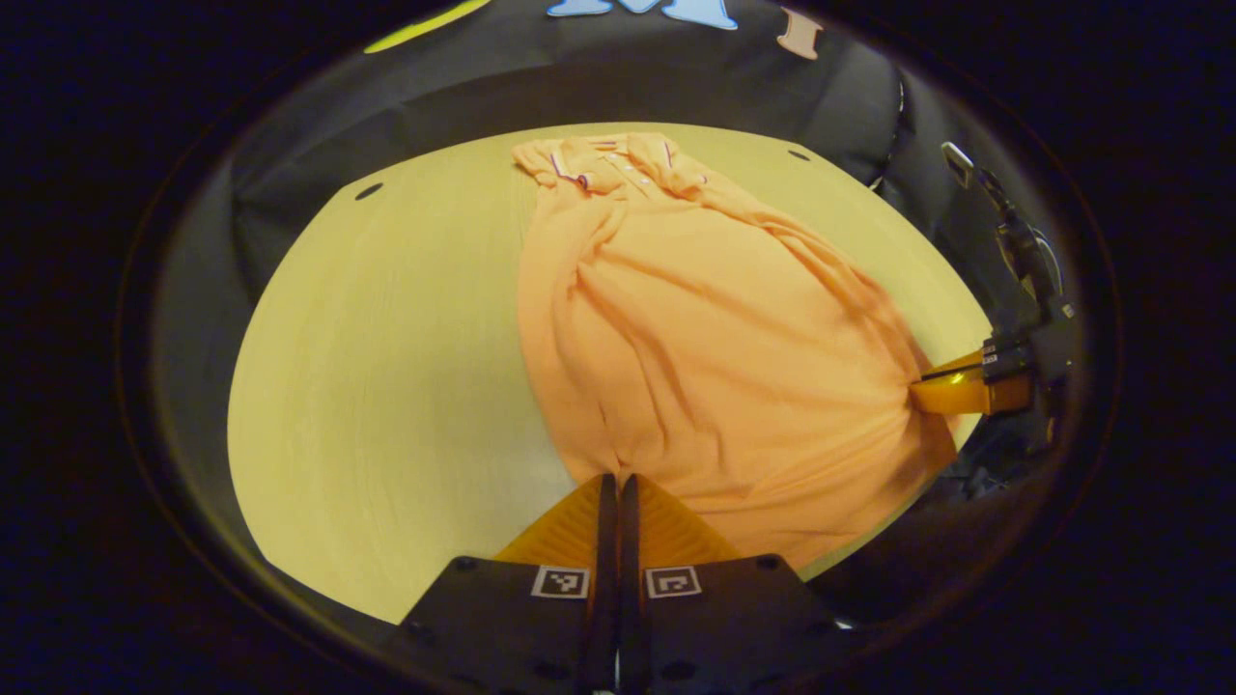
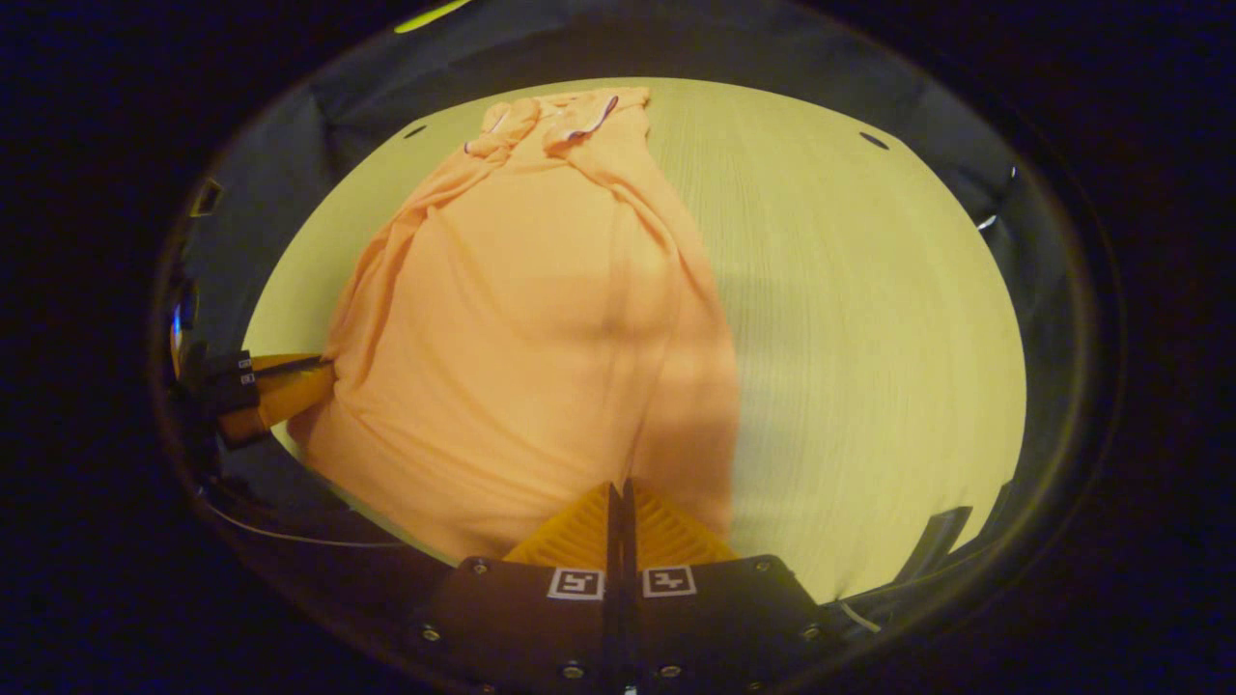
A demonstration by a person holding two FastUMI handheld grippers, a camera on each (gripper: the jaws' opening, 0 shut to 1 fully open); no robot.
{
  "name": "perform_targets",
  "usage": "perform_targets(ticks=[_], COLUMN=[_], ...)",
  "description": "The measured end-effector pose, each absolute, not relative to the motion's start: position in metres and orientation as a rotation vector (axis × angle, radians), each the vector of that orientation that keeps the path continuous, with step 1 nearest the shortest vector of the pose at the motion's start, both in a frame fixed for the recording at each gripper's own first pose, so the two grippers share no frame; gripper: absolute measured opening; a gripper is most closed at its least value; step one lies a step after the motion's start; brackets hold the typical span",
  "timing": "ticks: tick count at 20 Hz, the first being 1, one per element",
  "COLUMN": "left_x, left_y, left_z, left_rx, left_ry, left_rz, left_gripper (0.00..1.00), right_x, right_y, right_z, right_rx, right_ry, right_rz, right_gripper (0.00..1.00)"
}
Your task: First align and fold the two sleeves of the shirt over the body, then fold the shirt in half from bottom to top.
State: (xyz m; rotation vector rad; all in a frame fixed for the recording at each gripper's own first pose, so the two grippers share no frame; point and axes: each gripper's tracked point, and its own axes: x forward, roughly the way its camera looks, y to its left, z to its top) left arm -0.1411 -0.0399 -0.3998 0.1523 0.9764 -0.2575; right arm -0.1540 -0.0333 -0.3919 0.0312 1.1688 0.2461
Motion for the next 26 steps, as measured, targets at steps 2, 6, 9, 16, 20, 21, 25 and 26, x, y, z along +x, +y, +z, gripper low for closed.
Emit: perform_targets(ticks=[2,6,9,16,20,21,25,26], left_x=[-0.139,-0.116,-0.079,0.029,0.087,0.1,0.152,0.165], left_y=[-0.041,-0.037,-0.039,-0.031,-0.023,-0.02,-0.014,-0.015], left_z=[-0.4,-0.381,-0.348,-0.276,-0.251,-0.245,-0.23,-0.227], left_rx=[0.183,0.157,0.114,0.116,0.076,0.07,0.057,0.055], left_ry=[0.969,0.912,0.841,0.661,0.603,0.587,0.546,0.535], left_rz=[-0.266,-0.243,-0.212,-0.196,-0.172,-0.169,-0.162,-0.162], left_gripper=[0.07,0.06,0.06,0.06,0.07,0.06,0.06,0.06], right_x=[-0.157,-0.143,-0.114,-0.018,0.047,0.063,0.123,0.138], right_y=[-0.034,-0.032,-0.029,-0.023,-0.024,-0.025,-0.03,-0.032], right_z=[-0.387,-0.377,-0.356,-0.298,-0.263,-0.255,-0.232,-0.229], right_rx=[0.02,0.061,0.077,0.071,0.066,0.067,0.073,0.07], right_ry=[1.164,1.136,1.071,0.887,0.785,0.762,0.687,0.67], right_rz=[0.249,0.234,0.228,0.241,0.241,0.239,0.223,0.217], right_gripper=[0.0,0.0,0.0,0.0,0.0,0.0,0.0,0.0])
